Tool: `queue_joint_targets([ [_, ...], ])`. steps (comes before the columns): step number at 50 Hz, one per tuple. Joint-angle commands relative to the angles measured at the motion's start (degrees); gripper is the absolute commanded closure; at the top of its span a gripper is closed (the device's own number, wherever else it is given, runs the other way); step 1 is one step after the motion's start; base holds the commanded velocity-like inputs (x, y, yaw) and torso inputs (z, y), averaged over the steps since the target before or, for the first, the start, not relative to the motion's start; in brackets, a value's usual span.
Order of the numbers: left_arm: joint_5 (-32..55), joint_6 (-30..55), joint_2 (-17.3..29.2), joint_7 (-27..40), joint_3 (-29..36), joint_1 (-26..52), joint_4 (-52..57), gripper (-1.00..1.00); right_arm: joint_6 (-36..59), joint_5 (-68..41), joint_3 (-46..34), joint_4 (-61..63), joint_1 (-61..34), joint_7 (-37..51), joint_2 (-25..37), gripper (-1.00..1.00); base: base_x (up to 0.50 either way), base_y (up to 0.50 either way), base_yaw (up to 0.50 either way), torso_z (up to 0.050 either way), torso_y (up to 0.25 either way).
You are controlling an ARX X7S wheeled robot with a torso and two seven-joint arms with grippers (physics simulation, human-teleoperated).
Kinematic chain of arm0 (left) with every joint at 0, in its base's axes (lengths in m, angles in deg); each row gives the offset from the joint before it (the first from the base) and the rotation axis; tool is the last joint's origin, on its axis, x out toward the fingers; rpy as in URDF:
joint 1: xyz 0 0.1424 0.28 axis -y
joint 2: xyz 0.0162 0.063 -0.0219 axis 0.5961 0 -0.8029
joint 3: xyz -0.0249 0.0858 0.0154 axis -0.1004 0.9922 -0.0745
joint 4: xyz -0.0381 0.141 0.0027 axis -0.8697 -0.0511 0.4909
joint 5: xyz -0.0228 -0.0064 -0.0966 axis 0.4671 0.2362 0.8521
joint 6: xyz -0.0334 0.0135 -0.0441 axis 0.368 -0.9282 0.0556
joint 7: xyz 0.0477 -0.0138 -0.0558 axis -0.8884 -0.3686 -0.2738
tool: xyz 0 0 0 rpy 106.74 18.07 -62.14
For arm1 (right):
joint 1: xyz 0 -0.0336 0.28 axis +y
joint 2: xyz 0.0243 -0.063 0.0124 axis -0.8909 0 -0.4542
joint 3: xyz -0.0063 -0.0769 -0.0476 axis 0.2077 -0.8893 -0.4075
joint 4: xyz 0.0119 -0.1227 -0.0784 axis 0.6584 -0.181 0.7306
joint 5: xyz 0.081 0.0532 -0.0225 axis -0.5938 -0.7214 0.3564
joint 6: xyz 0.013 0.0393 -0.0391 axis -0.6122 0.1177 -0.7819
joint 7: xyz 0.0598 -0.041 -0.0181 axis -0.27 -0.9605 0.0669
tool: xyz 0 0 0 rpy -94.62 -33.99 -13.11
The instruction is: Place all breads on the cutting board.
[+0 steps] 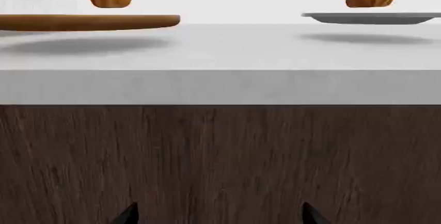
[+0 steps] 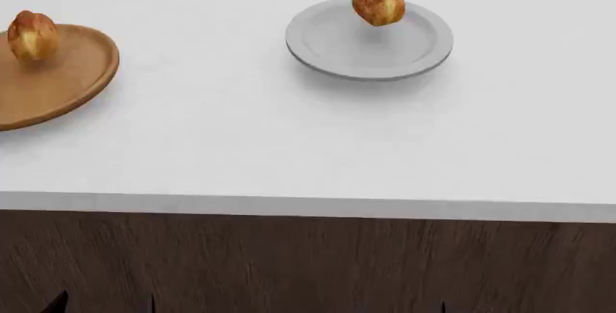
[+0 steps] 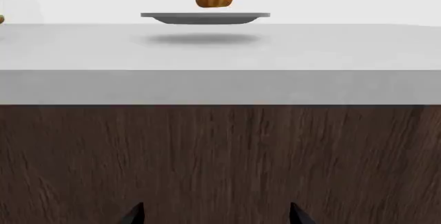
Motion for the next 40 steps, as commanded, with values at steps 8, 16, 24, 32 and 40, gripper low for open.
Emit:
queue_joint_targets([
  [8,1.3,-0.9,2.0,2.0,2.6,0.0,-0.3,-1.00,1.1,-3.5,-1.7,-0.5,-0.6,2.5,1.8,-1.00,0.00,0.00,0.00,0.000,0.000],
  [16,0.6,0.0,0.6,0.6,0.6,0.0,0.0,-1.00,0.0,-0.5,-0.7,0.0,0.0,0.7,0.5,-1.00,0.00,0.00,0.00,0.000,0.000],
  [24,1.6,0.1,2.1,2.7,2.5,0.1,0.0,-1.00,-0.1,-2.7,-2.6,-0.1,-0.2,2.3,2.2,-1.00,0.00,0.00,0.00,0.000,0.000],
  [32,2.3,0.6,3.1,3.8,3.6,0.0,0.5,-1.00,-1.4,-4.0,-3.6,-0.5,-0.2,2.8,3.2,-1.00,0.00,-0.12,0.00,0.000,0.000],
  [40,3.2,0.6,3.9,4.5,4.2,-0.1,0.8,-1.00,-1.4,-3.9,-4.6,-0.4,-0.1,4.0,3.9,-1.00,0.00,-0.50,0.00,0.000,0.000],
])
